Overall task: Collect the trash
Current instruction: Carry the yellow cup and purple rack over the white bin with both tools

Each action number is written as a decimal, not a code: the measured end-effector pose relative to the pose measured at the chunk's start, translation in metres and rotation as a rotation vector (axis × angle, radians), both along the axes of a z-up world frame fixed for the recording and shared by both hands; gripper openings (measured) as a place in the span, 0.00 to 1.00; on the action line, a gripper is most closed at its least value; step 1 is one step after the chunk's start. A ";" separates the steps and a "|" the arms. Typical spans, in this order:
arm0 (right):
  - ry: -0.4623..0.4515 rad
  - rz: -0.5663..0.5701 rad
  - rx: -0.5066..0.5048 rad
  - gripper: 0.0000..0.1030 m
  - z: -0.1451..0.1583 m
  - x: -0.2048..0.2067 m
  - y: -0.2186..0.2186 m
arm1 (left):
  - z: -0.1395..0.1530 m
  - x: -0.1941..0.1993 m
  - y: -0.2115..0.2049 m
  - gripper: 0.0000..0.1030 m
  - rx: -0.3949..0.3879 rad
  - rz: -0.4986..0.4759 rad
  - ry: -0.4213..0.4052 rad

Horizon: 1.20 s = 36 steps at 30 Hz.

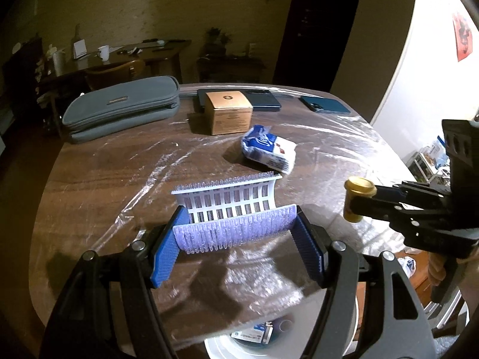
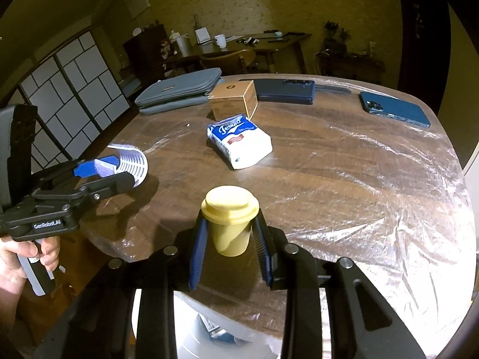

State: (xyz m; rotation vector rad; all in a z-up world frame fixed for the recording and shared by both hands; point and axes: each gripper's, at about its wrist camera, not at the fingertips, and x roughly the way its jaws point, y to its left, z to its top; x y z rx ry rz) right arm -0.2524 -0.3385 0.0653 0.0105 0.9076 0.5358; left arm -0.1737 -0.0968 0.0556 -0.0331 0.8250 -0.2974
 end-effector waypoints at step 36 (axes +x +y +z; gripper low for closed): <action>0.054 0.096 0.004 0.30 0.000 -0.068 -0.006 | -0.009 -0.079 -0.022 0.68 0.021 -0.180 0.061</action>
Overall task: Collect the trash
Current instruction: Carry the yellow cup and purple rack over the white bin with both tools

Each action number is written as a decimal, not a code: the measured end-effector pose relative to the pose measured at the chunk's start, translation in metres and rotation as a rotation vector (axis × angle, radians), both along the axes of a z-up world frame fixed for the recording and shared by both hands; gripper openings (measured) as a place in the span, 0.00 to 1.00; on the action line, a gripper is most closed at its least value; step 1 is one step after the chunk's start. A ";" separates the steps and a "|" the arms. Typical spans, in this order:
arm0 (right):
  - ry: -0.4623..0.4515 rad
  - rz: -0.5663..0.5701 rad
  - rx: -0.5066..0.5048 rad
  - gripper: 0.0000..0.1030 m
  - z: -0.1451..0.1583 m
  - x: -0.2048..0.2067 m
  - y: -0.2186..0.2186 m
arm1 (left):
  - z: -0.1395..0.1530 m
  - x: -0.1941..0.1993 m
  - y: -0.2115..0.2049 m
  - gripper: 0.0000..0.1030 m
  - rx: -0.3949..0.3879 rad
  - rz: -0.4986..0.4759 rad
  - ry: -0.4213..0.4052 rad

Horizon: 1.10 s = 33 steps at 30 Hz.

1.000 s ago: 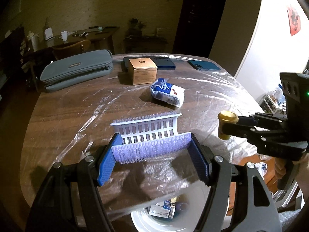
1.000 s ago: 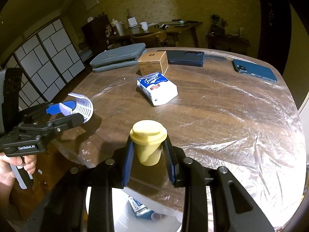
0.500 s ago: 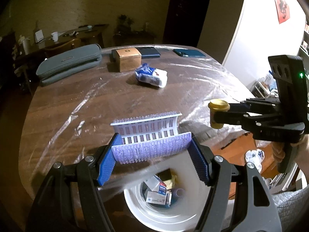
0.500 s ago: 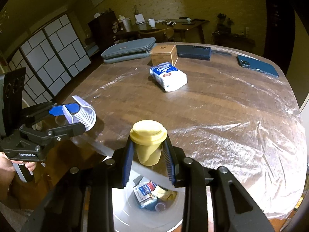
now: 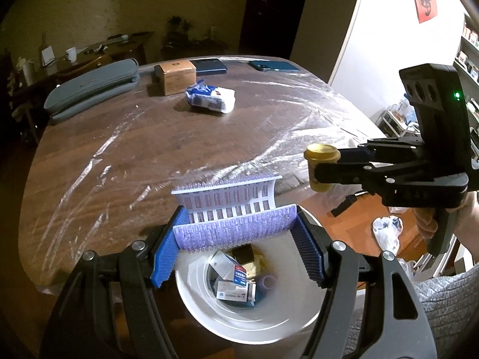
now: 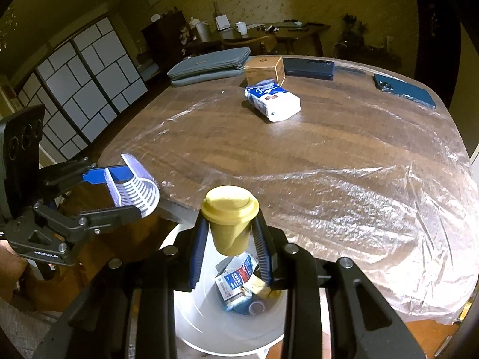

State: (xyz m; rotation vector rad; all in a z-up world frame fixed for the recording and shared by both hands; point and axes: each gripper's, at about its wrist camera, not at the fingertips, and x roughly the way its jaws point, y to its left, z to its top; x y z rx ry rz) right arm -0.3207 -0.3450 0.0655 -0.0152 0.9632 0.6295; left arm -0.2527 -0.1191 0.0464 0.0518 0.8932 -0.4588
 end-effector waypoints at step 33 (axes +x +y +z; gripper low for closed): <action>0.117 0.029 -0.071 0.30 -0.050 -0.025 0.000 | -0.059 -0.019 -0.012 0.68 0.059 -0.039 0.165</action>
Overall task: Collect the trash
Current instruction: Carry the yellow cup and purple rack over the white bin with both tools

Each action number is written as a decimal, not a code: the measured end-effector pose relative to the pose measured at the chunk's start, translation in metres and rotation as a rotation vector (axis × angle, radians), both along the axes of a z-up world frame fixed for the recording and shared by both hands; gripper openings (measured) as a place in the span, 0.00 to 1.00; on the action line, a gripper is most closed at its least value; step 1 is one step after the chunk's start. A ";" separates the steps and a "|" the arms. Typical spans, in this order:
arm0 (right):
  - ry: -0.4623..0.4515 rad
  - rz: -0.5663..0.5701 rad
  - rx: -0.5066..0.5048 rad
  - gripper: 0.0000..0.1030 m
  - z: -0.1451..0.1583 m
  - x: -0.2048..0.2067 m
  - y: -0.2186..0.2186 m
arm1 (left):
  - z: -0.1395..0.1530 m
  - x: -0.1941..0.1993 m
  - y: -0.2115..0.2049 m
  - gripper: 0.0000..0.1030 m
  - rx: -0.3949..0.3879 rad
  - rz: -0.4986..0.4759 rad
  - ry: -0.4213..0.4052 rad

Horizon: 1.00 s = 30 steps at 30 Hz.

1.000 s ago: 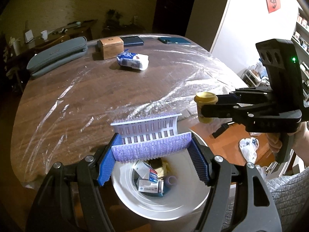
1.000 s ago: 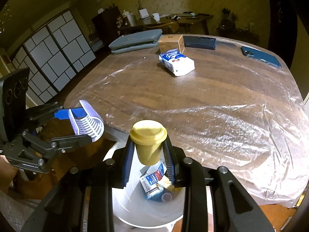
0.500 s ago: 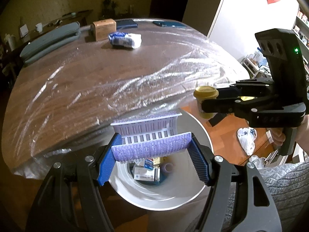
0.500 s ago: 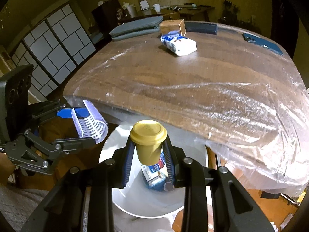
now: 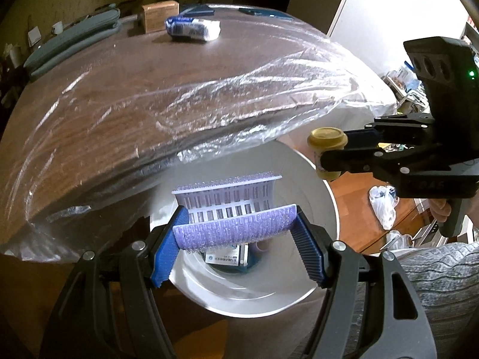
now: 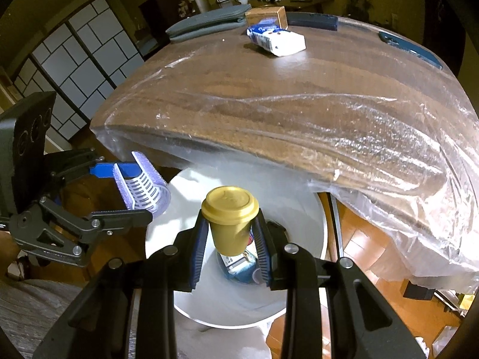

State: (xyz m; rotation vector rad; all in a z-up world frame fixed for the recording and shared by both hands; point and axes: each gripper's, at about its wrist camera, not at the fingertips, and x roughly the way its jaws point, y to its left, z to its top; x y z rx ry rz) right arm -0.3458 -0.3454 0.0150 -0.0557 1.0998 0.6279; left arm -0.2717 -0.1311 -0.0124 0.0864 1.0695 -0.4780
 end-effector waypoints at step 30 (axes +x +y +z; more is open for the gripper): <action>0.074 0.012 -0.090 0.30 -0.050 0.012 0.008 | -0.047 0.016 -0.003 0.68 0.060 0.031 0.111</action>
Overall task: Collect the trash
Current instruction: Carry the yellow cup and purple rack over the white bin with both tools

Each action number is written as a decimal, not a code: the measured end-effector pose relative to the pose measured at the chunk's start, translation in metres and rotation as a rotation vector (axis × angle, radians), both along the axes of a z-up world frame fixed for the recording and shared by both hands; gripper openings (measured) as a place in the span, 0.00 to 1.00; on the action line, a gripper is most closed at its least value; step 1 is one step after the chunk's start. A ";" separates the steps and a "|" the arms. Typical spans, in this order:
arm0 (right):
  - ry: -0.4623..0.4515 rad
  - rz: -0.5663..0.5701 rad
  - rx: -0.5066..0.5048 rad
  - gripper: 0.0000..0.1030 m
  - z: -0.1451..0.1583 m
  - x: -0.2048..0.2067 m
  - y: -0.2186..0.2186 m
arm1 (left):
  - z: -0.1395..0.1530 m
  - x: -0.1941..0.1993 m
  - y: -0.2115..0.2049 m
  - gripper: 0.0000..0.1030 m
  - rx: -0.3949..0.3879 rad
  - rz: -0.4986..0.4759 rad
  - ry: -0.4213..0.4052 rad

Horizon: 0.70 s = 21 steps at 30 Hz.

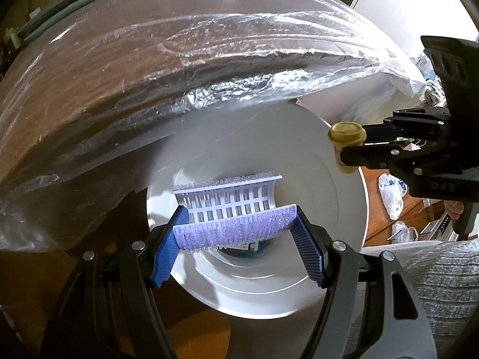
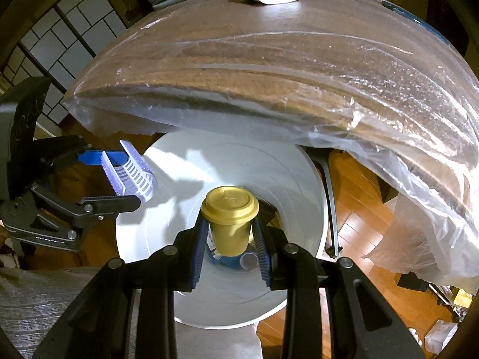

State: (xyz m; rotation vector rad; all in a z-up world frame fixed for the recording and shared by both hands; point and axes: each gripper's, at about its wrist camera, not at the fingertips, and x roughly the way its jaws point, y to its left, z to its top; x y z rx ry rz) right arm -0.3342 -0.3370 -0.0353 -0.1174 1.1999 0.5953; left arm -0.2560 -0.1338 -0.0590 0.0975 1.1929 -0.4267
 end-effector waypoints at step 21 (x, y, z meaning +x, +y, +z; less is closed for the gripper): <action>0.015 0.001 -0.057 0.30 -0.028 0.000 0.019 | -0.030 0.011 -0.007 0.68 0.048 0.003 0.018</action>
